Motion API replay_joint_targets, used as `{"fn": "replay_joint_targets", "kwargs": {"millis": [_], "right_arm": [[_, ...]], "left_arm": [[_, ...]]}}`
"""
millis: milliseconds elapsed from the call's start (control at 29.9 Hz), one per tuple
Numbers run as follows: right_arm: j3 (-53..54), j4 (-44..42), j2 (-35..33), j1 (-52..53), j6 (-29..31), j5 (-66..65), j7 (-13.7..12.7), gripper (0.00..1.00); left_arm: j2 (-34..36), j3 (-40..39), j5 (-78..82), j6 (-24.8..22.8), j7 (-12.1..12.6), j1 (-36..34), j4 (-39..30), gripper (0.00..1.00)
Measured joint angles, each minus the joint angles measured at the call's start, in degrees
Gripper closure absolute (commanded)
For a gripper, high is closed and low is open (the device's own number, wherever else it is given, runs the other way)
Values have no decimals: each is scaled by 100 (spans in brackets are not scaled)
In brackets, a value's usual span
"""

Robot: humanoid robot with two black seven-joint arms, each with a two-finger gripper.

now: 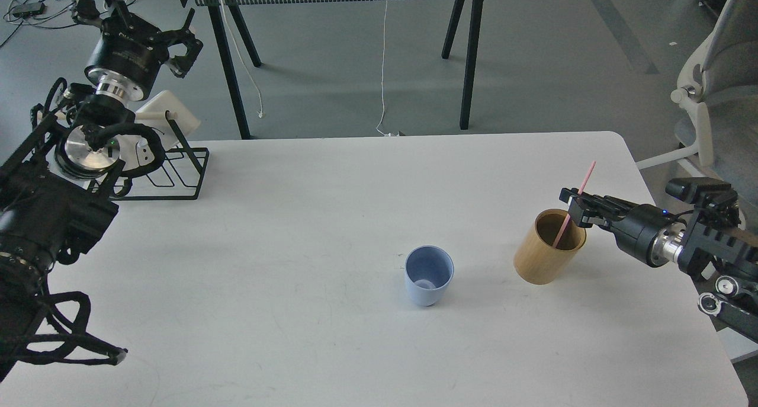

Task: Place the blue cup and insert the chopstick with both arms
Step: 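Reach the right gripper to the pink stick in the tan cup, then grasp the pink stick and pull it up out of the tan cup, then move the pink stick over the blue cup and lower it in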

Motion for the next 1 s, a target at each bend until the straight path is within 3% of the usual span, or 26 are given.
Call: {"fn": "replay_joint_targets", "kwargs": {"millis": [334,568,802,1003], "right_arm": [[5,360,-106,19,2,7,0,99],[57,1155,-852,225,2,7,-2,99],[80,1658,-1714,950,47,24,6,99],[123,1691,-1708,1869,60,77,33,99]], "left_arm": [[77,0,15,0,7,46,-1,0],[75,1,23,0,12,52,-1,0],[75,1,24,0,9,51,0,0],[77,1,24,0,-31,43,1,0]]}}
